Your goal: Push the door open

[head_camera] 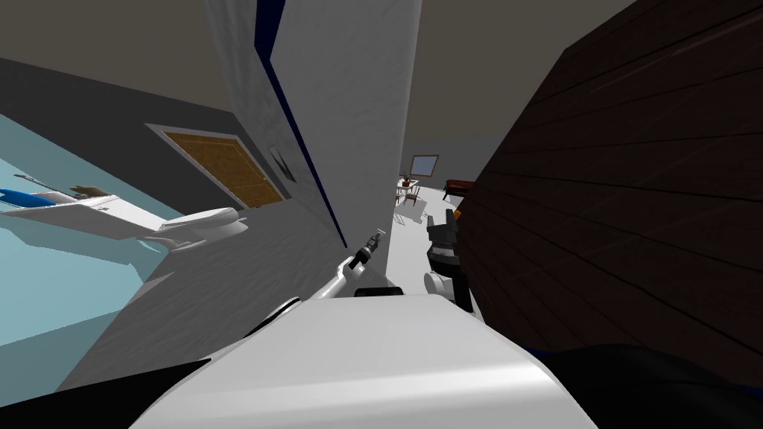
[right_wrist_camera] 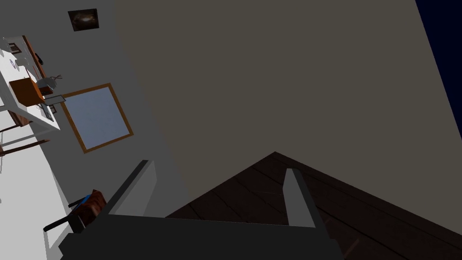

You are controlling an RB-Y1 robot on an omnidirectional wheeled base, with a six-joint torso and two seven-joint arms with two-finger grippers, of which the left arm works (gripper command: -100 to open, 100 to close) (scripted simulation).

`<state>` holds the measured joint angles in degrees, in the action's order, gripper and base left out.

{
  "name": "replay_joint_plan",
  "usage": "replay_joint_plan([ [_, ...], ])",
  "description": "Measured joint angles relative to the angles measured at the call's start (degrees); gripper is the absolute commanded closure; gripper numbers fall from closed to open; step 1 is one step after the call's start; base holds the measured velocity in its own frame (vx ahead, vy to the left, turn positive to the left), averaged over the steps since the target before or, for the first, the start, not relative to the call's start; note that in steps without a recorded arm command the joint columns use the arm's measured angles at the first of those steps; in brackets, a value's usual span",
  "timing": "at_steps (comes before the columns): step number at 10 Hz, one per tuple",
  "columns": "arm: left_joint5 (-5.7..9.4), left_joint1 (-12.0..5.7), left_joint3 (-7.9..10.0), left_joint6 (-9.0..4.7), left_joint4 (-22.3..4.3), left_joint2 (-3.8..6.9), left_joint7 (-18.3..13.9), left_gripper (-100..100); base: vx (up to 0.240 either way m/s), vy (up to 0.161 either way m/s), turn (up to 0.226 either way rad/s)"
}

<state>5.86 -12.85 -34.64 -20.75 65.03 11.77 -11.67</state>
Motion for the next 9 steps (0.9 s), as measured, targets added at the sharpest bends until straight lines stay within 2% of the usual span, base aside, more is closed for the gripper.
replay_joint_plan([
  [4,-0.31,0.15,2.51,0.5,-0.4,-1.35,1.6,100,0.125,-0.147,0.034],
  [6,-0.42,-1.01,4.02,-0.21,-2.4,-2.58,2.4,100,0.084,-0.1,0.032],
  [8,-0.48,-1.01,5.19,0.19,-2.4,-2.82,2.9,100,0.085,-0.081,0.052],
  [9,-0.64,-1.1,6.03,0.22,-3.2,-3.63,3.5,100,0.092,-0.109,0.039],
])
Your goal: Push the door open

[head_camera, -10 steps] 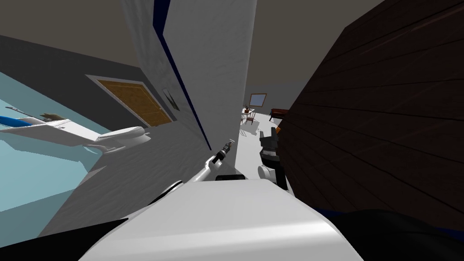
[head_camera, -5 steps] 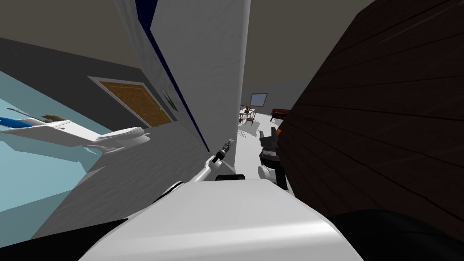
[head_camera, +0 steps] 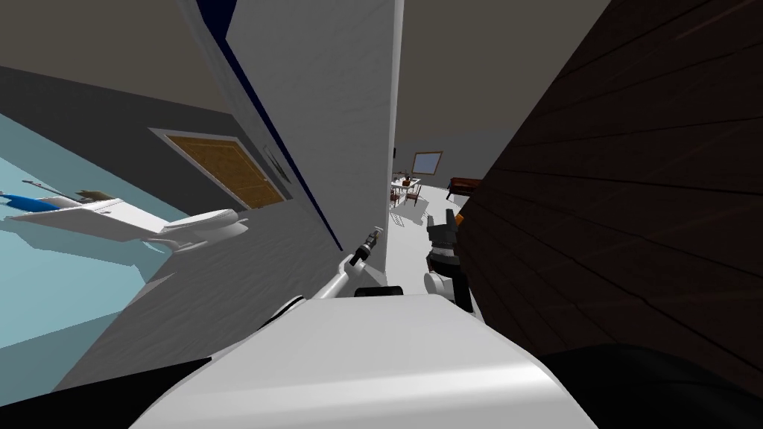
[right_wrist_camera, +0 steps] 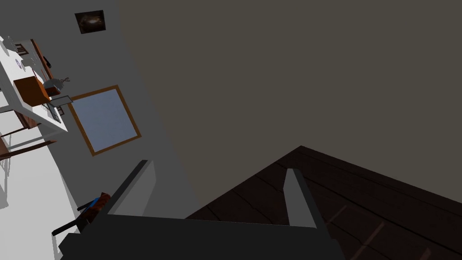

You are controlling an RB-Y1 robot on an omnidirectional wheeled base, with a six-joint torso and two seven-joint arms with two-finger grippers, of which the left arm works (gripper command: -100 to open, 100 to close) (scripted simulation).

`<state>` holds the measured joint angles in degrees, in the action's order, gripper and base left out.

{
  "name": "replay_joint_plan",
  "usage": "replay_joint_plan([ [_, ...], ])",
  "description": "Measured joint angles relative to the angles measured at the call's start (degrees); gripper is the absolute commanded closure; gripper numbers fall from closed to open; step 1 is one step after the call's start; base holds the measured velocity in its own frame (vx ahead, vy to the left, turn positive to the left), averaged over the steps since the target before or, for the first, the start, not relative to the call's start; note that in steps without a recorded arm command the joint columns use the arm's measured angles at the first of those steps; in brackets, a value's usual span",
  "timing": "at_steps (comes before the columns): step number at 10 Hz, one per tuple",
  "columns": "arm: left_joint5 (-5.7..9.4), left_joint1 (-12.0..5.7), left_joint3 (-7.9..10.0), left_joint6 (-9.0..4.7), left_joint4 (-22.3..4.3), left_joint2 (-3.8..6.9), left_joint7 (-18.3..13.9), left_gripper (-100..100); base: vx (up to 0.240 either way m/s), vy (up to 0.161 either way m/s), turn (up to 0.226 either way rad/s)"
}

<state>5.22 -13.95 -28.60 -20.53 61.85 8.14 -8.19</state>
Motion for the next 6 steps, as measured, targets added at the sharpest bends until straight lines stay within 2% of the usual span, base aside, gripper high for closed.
replay_joint_plan([
  [1,-0.07,-0.12,0.81,0.06,-0.6,-0.38,0.5,100,0.084,-0.109,0.068],
  [3,-0.28,-0.79,2.6,-0.81,-2.8,-1.71,1.6,100,0.083,-0.103,0.03],
  [4,-0.29,-0.31,2.98,-0.32,-1.8,-1.49,1.8,100,0.053,-0.053,0.01],
  [6,-0.48,-0.68,4.35,0.1,-2.2,-2.54,2.7,100,0.07,-0.089,0.055],
])
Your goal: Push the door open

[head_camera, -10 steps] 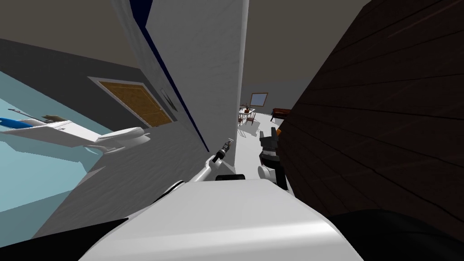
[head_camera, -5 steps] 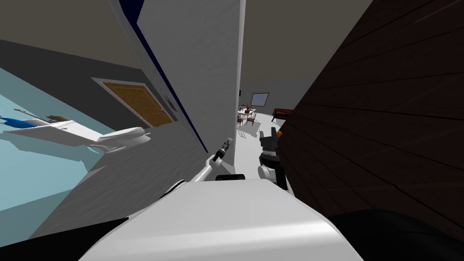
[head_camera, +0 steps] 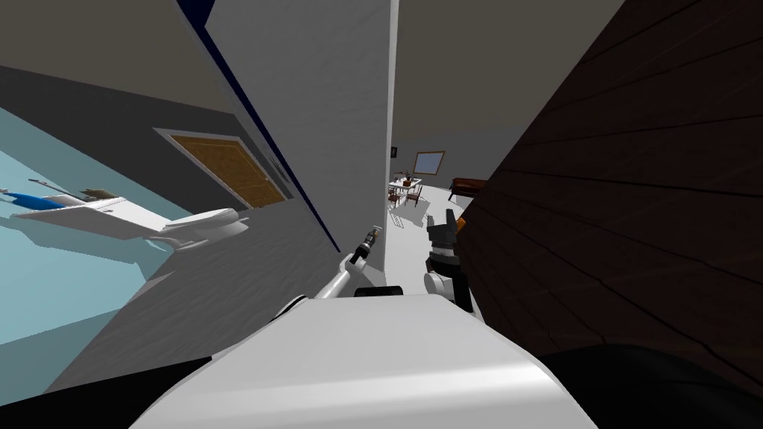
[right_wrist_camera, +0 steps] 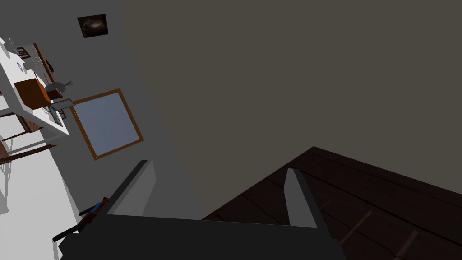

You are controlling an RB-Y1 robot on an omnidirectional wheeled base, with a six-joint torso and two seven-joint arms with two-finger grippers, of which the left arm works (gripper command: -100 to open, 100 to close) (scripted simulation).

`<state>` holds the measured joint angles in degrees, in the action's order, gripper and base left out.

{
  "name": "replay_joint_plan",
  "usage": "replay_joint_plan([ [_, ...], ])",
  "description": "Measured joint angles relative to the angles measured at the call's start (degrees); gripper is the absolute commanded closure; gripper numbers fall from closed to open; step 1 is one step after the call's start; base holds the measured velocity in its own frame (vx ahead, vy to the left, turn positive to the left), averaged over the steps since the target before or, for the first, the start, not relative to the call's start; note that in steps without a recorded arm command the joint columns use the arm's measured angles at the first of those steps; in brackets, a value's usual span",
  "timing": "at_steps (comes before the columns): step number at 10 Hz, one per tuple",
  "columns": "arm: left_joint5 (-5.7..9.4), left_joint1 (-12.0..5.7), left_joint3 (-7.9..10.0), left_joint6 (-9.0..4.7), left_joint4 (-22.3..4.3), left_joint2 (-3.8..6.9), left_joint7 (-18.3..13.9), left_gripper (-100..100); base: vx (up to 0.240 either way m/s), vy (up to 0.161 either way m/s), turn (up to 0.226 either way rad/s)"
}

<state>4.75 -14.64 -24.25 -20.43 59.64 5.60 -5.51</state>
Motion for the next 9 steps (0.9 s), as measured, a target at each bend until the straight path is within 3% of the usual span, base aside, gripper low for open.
replay_joint_plan([
  [1,-0.14,0.11,0.8,0.27,-0.1,-0.63,0.7,100,0.095,-0.116,0.047],
  [2,-0.17,0.65,1.43,0.28,0.2,-0.46,0.9,100,0.058,-0.075,0.028],
  [5,-0.25,-0.75,3.46,-0.26,-2.3,-1.8,1.8,100,0.068,-0.078,0.051],
  [9,-0.62,-0.43,6.79,0.41,-2.4,-3.44,3.7,100,0.086,-0.103,0.052],
])
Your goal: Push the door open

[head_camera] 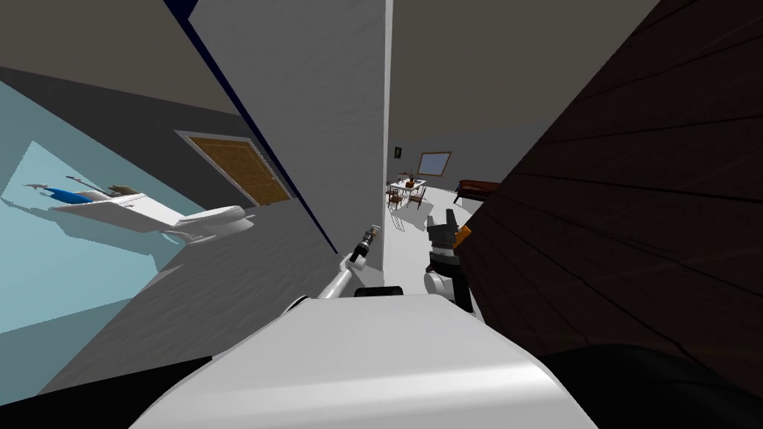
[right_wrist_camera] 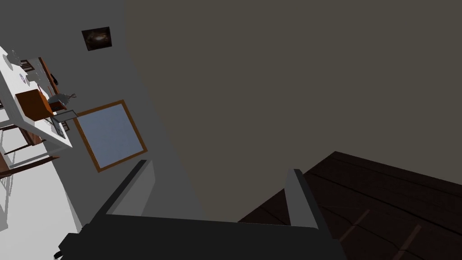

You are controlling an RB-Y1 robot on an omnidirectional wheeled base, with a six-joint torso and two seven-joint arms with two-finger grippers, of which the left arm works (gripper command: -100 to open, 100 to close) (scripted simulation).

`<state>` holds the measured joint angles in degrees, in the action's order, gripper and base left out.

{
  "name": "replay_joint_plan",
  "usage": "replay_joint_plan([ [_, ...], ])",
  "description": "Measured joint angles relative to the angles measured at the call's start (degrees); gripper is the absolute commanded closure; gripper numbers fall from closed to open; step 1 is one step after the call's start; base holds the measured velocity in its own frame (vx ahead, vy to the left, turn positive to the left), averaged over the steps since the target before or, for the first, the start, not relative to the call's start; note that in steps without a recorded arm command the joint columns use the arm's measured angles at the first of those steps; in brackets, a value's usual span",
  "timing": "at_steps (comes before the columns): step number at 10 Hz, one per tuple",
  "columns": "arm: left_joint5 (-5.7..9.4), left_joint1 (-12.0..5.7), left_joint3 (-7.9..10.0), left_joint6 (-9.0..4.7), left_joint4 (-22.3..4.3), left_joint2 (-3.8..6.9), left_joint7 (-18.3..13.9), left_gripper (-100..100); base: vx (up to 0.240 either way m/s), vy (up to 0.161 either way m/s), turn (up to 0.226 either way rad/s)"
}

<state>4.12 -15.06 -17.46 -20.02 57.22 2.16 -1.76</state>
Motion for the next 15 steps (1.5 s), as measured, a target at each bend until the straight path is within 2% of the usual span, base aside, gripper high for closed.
replay_joint_plan([
  [5,-0.28,-1.47,4.25,-0.33,-2.9,-2.58,2.2,100,0.096,-0.125,0.055],
  [8,-0.41,-1.7,6.86,-0.69,-3.9,-3.7,3.5,100,0.1,-0.123,0.059],
  [9,-0.38,-1.78,7.09,-0.75,-3.9,-3.63,3.6,100,0.157,-0.049,0.231],
  [10,-0.09,-1.55,6.61,-0.7,-3.8,-2.96,3.8,100,0.239,-0.051,0.268],
  [11,0.27,-1.21,6.3,-0.62,-3.5,-2.05,4.1,-100,-0.005,0.003,0.039],
  [12,0.31,-1.25,6.0,-0.76,-3.5,-1.37,4.1,-100,-0.177,0.029,-0.048],
  [15,0.28,-1.06,5.38,-0.48,-3.0,-0.67,3.8,-100,-0.188,0.053,-0.011],
])
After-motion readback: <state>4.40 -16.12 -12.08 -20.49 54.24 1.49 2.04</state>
